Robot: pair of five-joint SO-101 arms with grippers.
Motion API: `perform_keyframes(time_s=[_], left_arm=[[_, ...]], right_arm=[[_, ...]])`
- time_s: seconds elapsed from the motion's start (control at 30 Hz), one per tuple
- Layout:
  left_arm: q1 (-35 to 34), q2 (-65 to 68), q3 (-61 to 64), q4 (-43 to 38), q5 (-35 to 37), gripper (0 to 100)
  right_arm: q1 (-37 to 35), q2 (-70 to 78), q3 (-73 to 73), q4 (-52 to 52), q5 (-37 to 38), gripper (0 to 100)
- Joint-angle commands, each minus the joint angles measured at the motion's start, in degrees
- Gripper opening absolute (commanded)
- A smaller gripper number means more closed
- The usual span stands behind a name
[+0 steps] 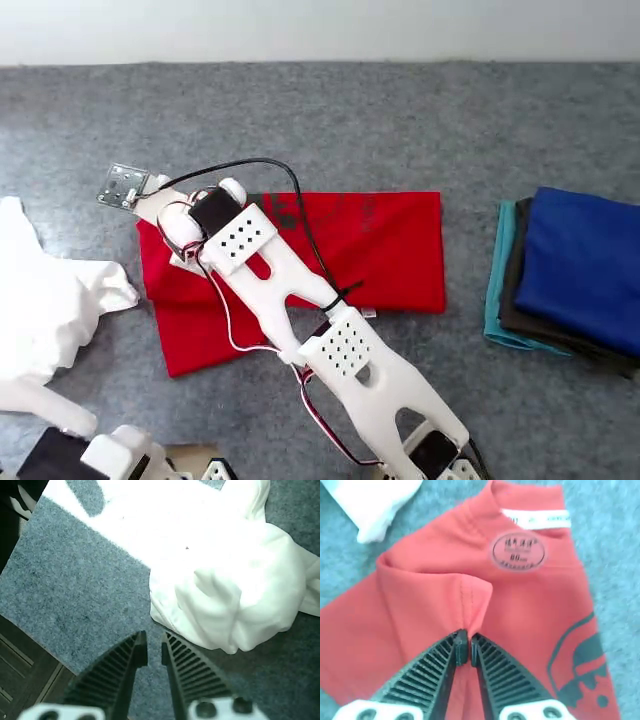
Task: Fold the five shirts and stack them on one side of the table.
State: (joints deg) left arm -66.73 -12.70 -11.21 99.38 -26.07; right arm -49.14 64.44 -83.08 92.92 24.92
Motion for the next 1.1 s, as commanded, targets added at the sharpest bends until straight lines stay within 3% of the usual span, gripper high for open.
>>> perform_keyframes(time_s=[0.0, 0.5, 0.73, 0.93, 1.07], left_arm=[[0.4, -1.7, -2.1, 0.7, -0.5, 6], [0.4, -1.7, -2.1, 0.1, -0.6, 6], [0.4, -1.7, -2.1, 0.1, -0.6, 6], [0.5, -1.7, -2.0, 0.1, -0.4, 6], [0.5, -1.6, -2.0, 0.1, -0.4, 6]], right_arm=[[-0.7, -3.8, -1.8, -2.5, 0.9, 0.9], [0.5, -1.4, 1.1, -7.1, 4.6, 2.0], [2.2, -3.0, -1.8, 0.9, -0.8, 26.9], [5.8, -4.8, -2.2, 10.2, -1.0, 25.3], [8.1, -5.3, -1.4, 10.0, -1.1, 11.5]])
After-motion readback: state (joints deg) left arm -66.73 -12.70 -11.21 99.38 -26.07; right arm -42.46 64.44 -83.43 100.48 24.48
